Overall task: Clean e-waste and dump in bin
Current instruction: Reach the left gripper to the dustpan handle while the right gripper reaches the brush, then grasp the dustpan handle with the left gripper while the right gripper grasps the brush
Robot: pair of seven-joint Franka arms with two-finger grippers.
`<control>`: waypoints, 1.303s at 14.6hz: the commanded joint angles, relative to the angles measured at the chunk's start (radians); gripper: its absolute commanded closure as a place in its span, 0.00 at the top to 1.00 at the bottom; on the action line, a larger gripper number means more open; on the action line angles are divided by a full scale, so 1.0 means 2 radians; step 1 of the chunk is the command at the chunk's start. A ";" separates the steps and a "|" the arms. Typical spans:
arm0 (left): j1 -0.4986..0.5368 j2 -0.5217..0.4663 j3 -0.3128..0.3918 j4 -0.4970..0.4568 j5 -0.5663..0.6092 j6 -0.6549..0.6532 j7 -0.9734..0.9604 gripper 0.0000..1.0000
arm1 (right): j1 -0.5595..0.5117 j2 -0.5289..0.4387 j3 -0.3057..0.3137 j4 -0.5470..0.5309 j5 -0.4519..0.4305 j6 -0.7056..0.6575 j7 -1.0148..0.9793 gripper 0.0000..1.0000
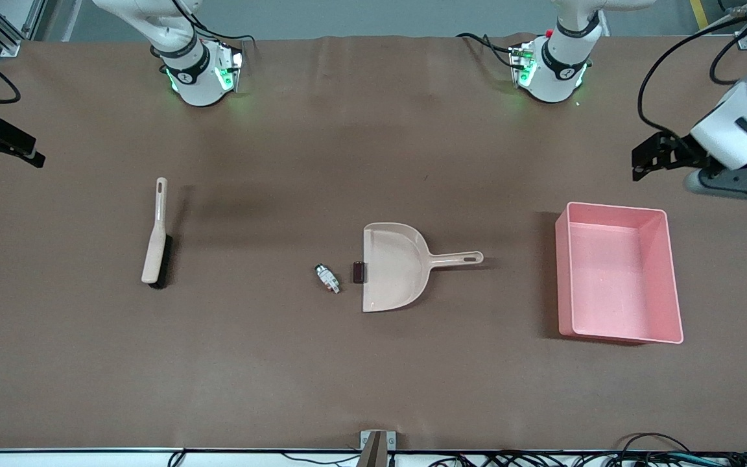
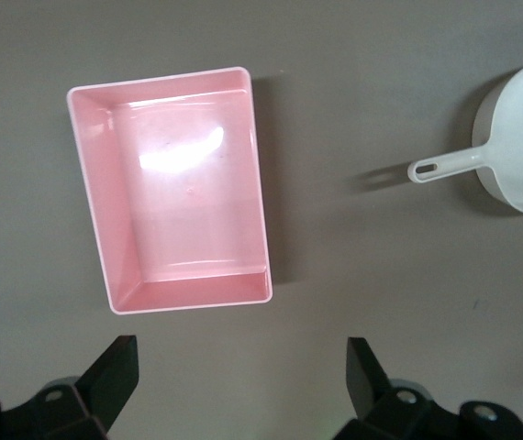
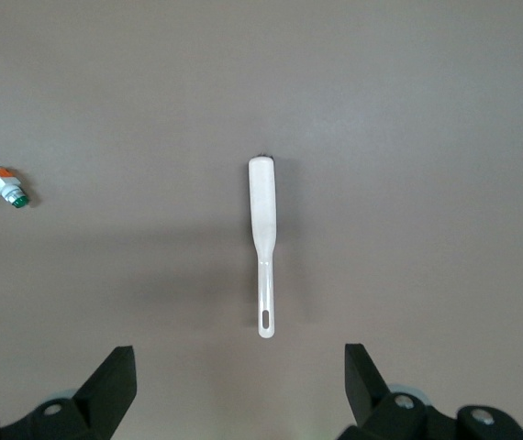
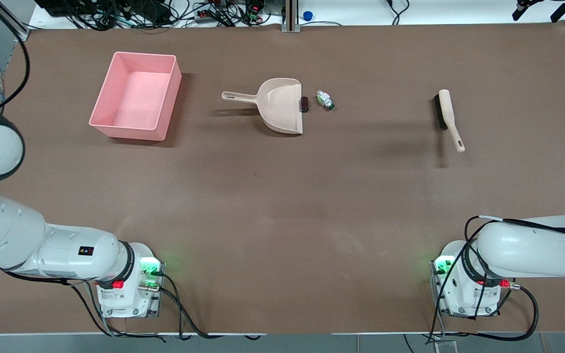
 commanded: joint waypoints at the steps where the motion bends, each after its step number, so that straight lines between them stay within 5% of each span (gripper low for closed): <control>1: -0.026 0.044 -0.014 0.021 0.011 0.000 0.033 1.00 | -0.014 0.001 0.005 -0.027 0.000 0.020 -0.005 1.00; 11: -0.080 0.175 -0.079 0.008 0.094 0.073 0.174 1.00 | -0.018 0.038 0.005 -0.133 -0.007 0.138 -0.013 1.00; 19: -0.135 0.254 -0.091 0.009 0.141 0.176 0.221 0.95 | 0.009 0.047 0.007 -0.251 -0.033 0.287 -0.029 1.00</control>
